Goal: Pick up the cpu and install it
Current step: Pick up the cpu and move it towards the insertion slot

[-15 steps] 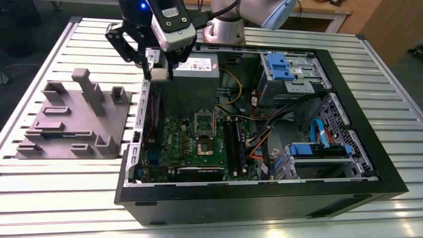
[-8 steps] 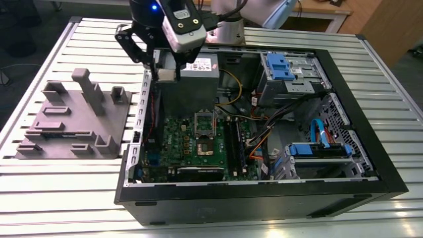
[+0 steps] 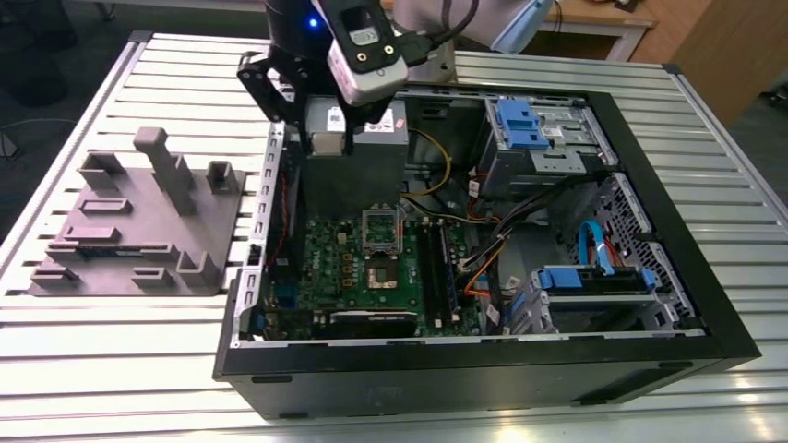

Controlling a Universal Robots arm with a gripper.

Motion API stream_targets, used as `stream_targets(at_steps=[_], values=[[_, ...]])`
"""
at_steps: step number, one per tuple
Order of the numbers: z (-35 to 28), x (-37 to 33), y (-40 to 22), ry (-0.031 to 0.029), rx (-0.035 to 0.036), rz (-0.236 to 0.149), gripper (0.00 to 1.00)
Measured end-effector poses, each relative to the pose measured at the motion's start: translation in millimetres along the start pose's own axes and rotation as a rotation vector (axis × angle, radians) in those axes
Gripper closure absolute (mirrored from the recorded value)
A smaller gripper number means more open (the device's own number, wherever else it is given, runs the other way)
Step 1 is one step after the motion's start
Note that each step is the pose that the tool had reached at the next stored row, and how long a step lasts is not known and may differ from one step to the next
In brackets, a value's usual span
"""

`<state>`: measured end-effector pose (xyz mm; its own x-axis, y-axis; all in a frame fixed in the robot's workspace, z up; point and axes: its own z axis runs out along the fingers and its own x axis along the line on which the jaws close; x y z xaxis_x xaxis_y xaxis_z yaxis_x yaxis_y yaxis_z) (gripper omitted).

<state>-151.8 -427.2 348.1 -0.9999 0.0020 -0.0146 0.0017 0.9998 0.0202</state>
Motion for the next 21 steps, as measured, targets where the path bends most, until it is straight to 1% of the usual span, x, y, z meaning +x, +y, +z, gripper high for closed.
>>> stream_targets(at_steps=[5,8,12,17,21], values=[[2.8,-3.6,-7.7,0.0,0.0001,0.003,0.53],[4.4,-9.6,-8.6,0.0001,0.0002,0.003,0.53],[6.9,-25.0,-8.6,0.0,0.0001,0.004,0.53],[9.8,-47.6,-8.6,-0.0001,0.0,0.004,0.53],[11.2,-62.6,-8.6,0.0,0.0004,0.004,0.53]])
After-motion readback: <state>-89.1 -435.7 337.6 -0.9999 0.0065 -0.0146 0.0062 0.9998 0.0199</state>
